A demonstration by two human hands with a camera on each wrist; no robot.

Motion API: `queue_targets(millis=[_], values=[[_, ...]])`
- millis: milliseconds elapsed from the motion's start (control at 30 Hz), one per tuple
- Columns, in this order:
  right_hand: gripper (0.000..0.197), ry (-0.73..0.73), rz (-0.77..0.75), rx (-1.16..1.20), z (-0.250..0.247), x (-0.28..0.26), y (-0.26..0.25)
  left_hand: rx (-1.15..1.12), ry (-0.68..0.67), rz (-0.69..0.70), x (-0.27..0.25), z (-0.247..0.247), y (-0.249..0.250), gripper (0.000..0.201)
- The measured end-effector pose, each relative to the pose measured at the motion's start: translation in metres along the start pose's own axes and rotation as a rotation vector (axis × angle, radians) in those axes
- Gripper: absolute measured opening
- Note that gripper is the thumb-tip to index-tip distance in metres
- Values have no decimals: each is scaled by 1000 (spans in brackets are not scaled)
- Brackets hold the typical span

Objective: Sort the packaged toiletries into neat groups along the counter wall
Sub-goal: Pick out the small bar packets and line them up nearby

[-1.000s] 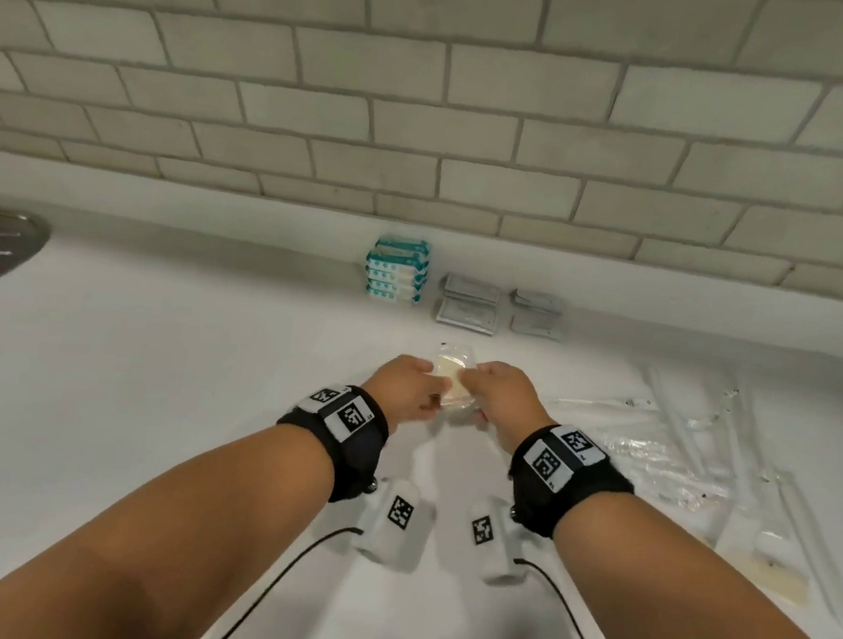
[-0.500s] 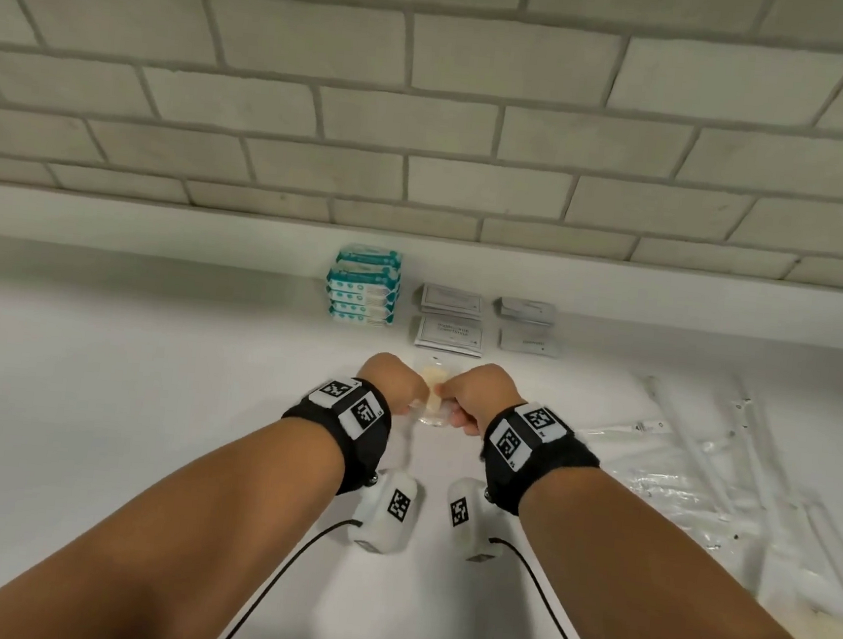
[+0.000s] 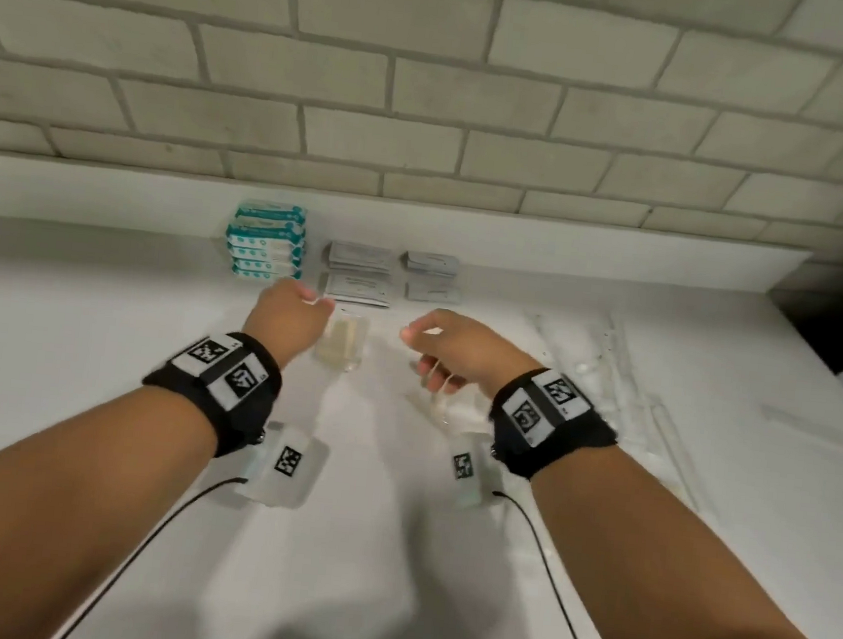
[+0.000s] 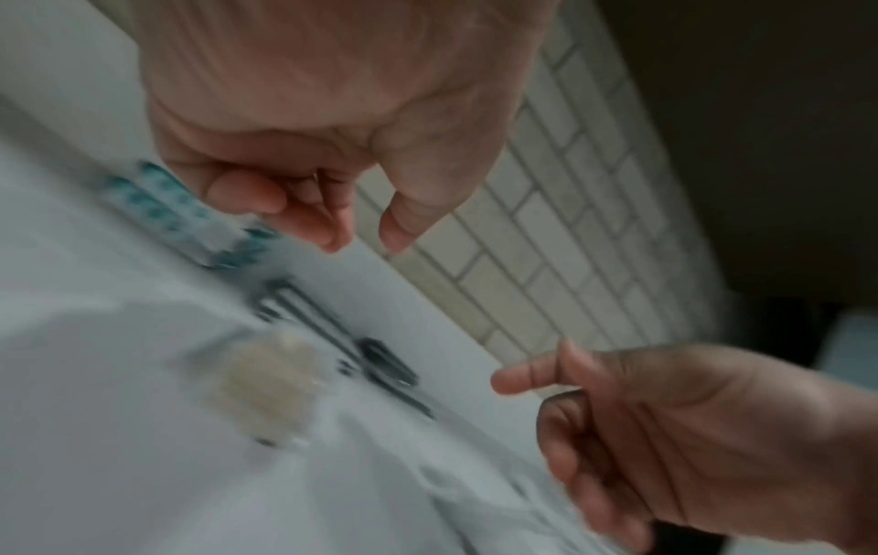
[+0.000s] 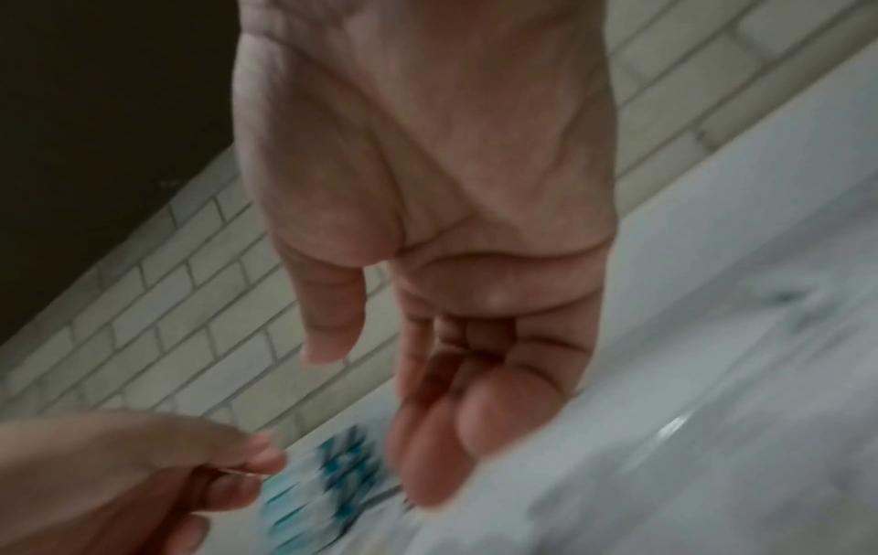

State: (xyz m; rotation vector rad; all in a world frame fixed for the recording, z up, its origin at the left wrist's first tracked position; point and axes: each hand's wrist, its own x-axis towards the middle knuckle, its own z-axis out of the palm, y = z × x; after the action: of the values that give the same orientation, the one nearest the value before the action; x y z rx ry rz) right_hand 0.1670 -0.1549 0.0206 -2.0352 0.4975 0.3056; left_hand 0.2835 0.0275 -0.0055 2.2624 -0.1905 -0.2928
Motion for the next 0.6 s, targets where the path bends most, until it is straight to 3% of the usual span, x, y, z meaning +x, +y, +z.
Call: queue_targets(millis=[67, 133, 233, 400, 500, 600], values=[[22, 26, 8, -104, -32, -25, 17, 17, -87, 133, -20, 9, 20, 20], [20, 133, 64, -164, -63, -48, 38, 61, -204, 233, -40, 29, 42, 18], [19, 260, 137, -243, -95, -86, 67, 186, -406, 368, -66, 67, 66, 29], [26, 4, 277, -578, -113, -131, 109, 399, -672, 656, -117, 126, 102, 25], [38, 1, 288, -784, -125, -145, 133, 514, -708, 694, -141, 159, 113, 25], [38, 71, 273, -857, -142, -152, 166, 625, -623, 655, -153, 190, 119, 27]])
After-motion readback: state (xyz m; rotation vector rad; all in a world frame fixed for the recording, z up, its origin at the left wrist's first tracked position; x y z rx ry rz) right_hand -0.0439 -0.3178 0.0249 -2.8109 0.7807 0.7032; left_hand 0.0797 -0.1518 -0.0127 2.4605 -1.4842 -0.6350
